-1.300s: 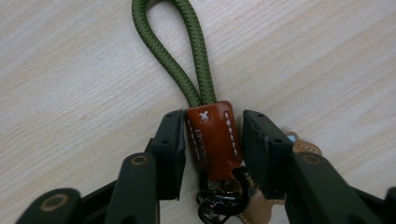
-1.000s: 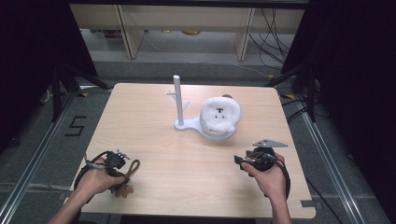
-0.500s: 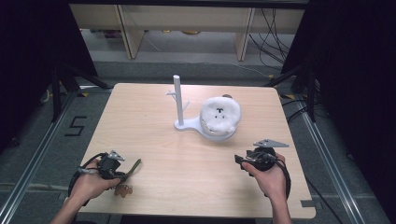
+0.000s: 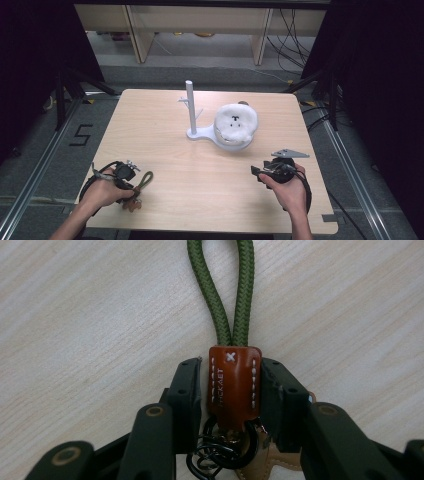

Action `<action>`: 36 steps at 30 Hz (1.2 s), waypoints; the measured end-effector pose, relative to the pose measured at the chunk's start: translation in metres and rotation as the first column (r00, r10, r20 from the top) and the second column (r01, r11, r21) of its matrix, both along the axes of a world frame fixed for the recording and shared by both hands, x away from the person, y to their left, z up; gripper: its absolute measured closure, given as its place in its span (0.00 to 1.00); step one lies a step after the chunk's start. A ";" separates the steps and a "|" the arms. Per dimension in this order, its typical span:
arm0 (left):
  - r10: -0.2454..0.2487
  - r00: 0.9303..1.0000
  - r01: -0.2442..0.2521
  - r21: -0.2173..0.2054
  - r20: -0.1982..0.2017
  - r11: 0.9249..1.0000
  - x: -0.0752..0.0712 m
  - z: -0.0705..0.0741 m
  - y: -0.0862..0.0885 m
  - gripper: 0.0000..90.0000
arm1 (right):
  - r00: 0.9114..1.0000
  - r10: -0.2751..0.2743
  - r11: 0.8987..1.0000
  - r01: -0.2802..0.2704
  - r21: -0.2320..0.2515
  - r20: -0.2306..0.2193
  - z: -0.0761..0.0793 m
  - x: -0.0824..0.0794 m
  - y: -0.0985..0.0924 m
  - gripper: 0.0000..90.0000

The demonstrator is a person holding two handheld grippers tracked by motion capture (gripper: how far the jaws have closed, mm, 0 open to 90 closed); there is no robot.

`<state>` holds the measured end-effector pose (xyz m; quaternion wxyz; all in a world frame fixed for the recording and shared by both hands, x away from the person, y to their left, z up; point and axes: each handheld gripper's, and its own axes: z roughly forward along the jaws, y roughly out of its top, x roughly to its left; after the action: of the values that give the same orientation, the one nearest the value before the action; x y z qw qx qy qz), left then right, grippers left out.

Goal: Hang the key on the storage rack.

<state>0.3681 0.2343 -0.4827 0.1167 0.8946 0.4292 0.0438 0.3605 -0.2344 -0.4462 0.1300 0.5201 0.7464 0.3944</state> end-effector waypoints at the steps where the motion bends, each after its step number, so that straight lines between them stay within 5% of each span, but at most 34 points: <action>1: 0.001 1.000 -0.001 0.001 -0.004 1.000 0.001 0.000 -0.001 0.70 | 1.000 -0.002 1.000 0.002 -0.010 -0.005 0.000 0.000 0.000 0.48; 3: -0.007 1.000 0.007 0.020 0.000 1.000 -0.001 0.000 -0.004 0.74 | 1.000 0.017 0.999 -0.016 -0.043 0.019 0.000 0.002 -0.002 0.48; 8: -0.069 0.996 0.065 0.058 0.060 0.996 -0.007 0.001 -0.007 0.80 | 1.000 0.021 0.999 -0.021 -0.037 0.012 0.000 0.001 -0.001 0.48; 10: -0.068 0.994 0.065 0.036 0.083 0.997 -0.010 0.000 -0.003 0.82 | 1.000 0.012 1.000 -0.012 -0.014 -0.011 0.000 0.000 0.001 0.48; 13: -0.033 0.993 0.033 0.000 0.112 0.999 -0.013 0.000 0.000 0.85 | 0.999 0.033 0.999 -0.032 -0.037 0.025 0.000 0.001 -0.002 0.48; 14: -0.020 0.993 0.022 -0.014 0.116 1.000 -0.014 0.000 0.001 0.86 | 1.000 0.011 1.000 -0.011 -0.010 -0.014 0.001 -0.001 0.001 0.48; 21: -0.014 0.987 0.028 -0.092 0.158 0.995 -0.019 0.002 0.010 0.88 | 1.000 0.023 0.999 -0.022 -0.033 0.016 0.000 0.001 -0.002 0.48; 28: 0.021 0.970 0.026 -0.192 0.241 0.981 -0.028 0.013 0.013 0.88 | 1.000 0.013 0.999 -0.012 -0.035 0.025 0.001 0.000 -0.002 0.48; 29: 0.008 0.963 0.046 -0.195 0.268 0.980 -0.028 0.014 0.015 0.88 | 1.000 0.014 0.999 -0.014 -0.034 0.027 0.001 0.000 -0.002 0.48; 30: 0.019 0.968 0.033 -0.202 0.252 0.979 -0.030 0.015 0.015 0.88 | 0.999 0.024 1.000 -0.023 -0.016 0.025 0.000 0.001 -0.001 0.48; 31: -0.001 0.960 0.064 -0.215 0.281 0.974 -0.030 0.015 0.016 0.88 | 0.999 0.018 0.999 -0.017 -0.034 0.033 0.001 0.001 -0.002 0.48; 33: 0.009 0.958 0.061 -0.233 0.288 0.970 -0.033 0.014 0.017 0.88 | 1.000 -0.008 1.000 0.008 -0.008 0.007 0.000 0.000 0.000 0.48; 35: -0.002 0.939 0.092 -0.245 0.344 0.965 -0.034 0.013 0.019 0.88 | 1.000 0.014 1.000 -0.014 -0.009 0.025 -0.001 0.001 -0.002 0.48; 36: 0.033 0.940 0.068 -0.281 0.341 0.957 -0.037 0.013 0.019 0.88 | 1.000 0.013 1.000 -0.012 -0.009 0.027 -0.001 0.001 -0.002 0.48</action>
<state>0.3314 0.2535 -0.4696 0.3189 0.8504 0.3962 0.1344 0.3619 -0.2367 -0.4471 0.1398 0.5095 0.7496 0.3988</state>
